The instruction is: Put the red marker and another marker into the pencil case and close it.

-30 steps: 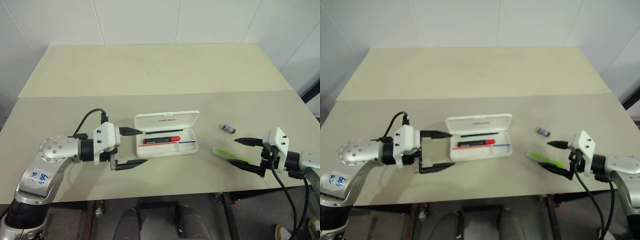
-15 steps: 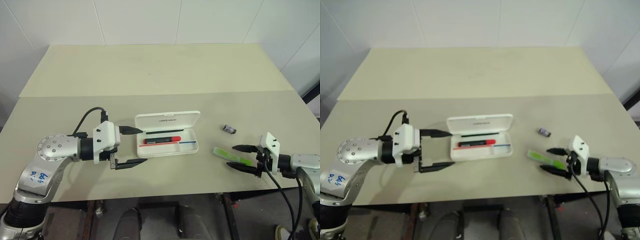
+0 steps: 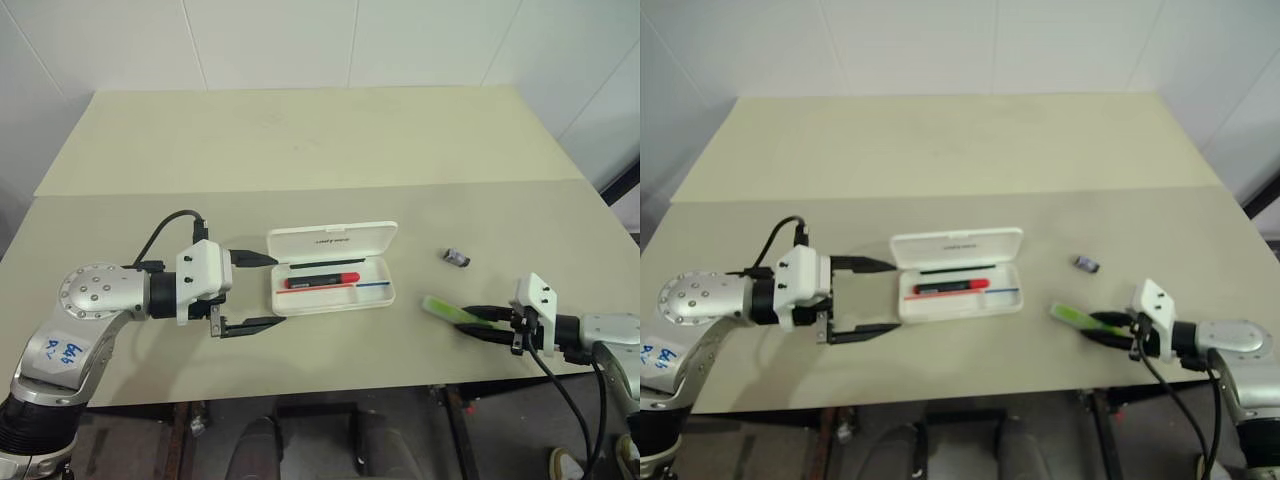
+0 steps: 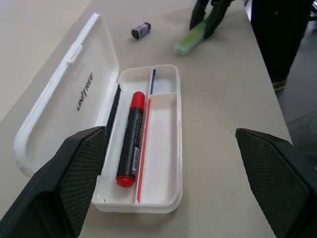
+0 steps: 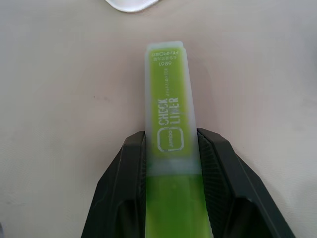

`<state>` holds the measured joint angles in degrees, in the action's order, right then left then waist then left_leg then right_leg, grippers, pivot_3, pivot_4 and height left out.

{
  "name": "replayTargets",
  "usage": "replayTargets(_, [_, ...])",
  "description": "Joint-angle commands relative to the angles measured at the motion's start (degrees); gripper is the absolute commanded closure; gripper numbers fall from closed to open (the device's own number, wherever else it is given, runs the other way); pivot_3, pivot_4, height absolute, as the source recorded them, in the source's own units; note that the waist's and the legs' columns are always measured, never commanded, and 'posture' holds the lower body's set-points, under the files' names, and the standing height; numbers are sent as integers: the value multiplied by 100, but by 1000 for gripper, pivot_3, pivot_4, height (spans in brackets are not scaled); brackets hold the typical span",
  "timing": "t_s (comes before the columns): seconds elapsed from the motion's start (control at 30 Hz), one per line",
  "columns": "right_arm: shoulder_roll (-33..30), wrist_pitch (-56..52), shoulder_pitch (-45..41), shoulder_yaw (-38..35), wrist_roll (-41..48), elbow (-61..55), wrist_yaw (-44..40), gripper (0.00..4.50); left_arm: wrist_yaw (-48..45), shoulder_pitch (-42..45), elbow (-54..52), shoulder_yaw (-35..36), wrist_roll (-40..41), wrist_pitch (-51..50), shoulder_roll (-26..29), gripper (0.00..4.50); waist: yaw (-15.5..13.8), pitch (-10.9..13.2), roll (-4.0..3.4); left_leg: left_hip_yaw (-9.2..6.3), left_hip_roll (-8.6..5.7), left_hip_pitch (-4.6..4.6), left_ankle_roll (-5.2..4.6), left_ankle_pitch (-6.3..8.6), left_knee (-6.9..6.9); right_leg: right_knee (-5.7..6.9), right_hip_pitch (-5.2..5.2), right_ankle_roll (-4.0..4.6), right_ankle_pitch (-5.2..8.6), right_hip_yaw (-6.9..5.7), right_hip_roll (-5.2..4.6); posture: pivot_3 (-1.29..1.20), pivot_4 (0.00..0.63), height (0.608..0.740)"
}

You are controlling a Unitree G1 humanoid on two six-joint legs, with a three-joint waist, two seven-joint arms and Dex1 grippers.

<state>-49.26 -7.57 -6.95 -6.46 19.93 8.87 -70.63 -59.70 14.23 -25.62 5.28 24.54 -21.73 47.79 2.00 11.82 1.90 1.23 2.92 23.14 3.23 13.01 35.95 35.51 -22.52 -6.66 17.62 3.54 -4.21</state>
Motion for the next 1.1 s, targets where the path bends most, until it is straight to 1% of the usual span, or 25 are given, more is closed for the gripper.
replayTargets(0.03, [-43,-113,-355,-19,117,-465,-9,3396,-164,-57,106,243,83,248,128,0,14,2,-3,1,0,0,0,0,1,1,-2,0,0,2,0,0,150,740])
replayTargets(0.23, [43,-823,-1171,299,524,-1545,-91,3396,-435,-342,340,502,74,612,211,0,34,2,-3,1,2,0,0,0,-2,2,-5,3,1,2,0,0,150,740])
replayTargets(0.33, [212,-1218,-1580,684,741,-2120,-158,3396,-569,-546,409,583,-5,799,335,0,27,2,-3,0,3,2,2,1,-7,1,-6,5,2,0,-1,0,150,740])
replayTargets(0.5, [522,-1573,-2056,1187,901,-2465,-265,3396,-545,-702,436,665,-16,909,388,0,-16,3,-3,1,3,6,3,2,-23,-4,-14,9,5,-3,-6,0,150,740])
replayTargets(0.6, [858,-1561,-2368,1556,806,-2364,-316,3396,-513,-794,402,712,-21,923,386,0,-19,2,-3,2,3,7,3,2,-26,-4,-16,11,6,-5,-7,0,150,740])
replayTargets(0.77, [1314,-1246,-2694,2008,439,-1919,-369,3396,-473,-879,376,752,-22,941,385,0,-16,2,-3,2,4,6,3,2,-29,-2,-19,13,7,-7,-7,0,150,740])
replayTargets(0.93, [1806,-856,-2918,2354,-4,-1261,-314,3396,-473,-1017,344,869,4,953,425,0,-13,2,-3,3,4,6,3,2,-32,0,-20,15,8,-7,-6,0,150,740])
replayTargets(1.1, [2425,-308,-3152,2654,-484,-348,-235,3396,-466,-1073,346,911,-16,965,464,0,30,2,-3,4,7,4,3,2,-35,8,-26,16,9,-8,-2,0,150,740])
